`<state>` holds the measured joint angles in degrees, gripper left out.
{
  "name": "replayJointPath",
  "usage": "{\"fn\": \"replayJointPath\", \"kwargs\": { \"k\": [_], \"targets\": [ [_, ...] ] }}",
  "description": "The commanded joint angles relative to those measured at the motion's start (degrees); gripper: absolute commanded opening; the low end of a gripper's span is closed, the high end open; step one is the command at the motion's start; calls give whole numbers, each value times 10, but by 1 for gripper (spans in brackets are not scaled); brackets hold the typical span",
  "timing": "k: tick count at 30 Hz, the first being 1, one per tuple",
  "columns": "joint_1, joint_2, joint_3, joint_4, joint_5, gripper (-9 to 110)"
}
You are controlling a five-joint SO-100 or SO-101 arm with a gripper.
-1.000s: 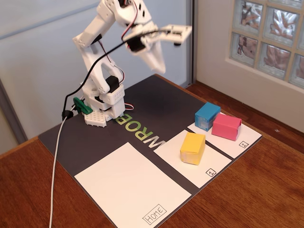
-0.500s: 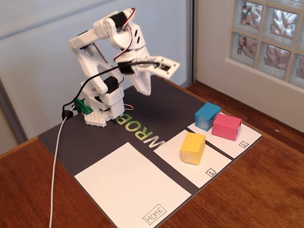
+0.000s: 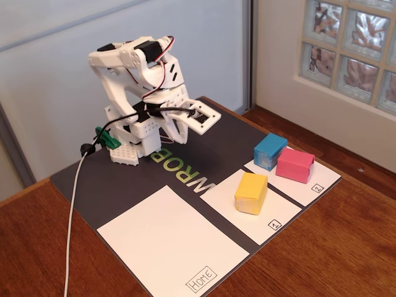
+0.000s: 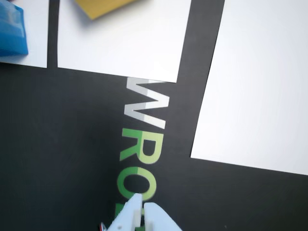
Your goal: Move box red to zone 2
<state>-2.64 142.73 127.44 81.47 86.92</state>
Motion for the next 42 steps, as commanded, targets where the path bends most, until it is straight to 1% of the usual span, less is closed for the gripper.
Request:
{"fn": "replayJointPath", "kwargs": {
  "k": [1, 10, 17, 21, 25, 29, 30, 42],
  "targets": [
    [19, 33, 45, -8, 14, 0],
    [80, 135, 176, -9, 12, 0],
    [70, 145, 262, -59, 10, 0],
    [84, 163, 309, -80, -1, 0],
    [88, 243, 377, -76, -7, 0],
    [81, 407, 457, -22, -14, 0],
    [78, 454, 467, 3, -15, 0],
    [74, 485, 467, 16, -37, 0]
  ]
}}
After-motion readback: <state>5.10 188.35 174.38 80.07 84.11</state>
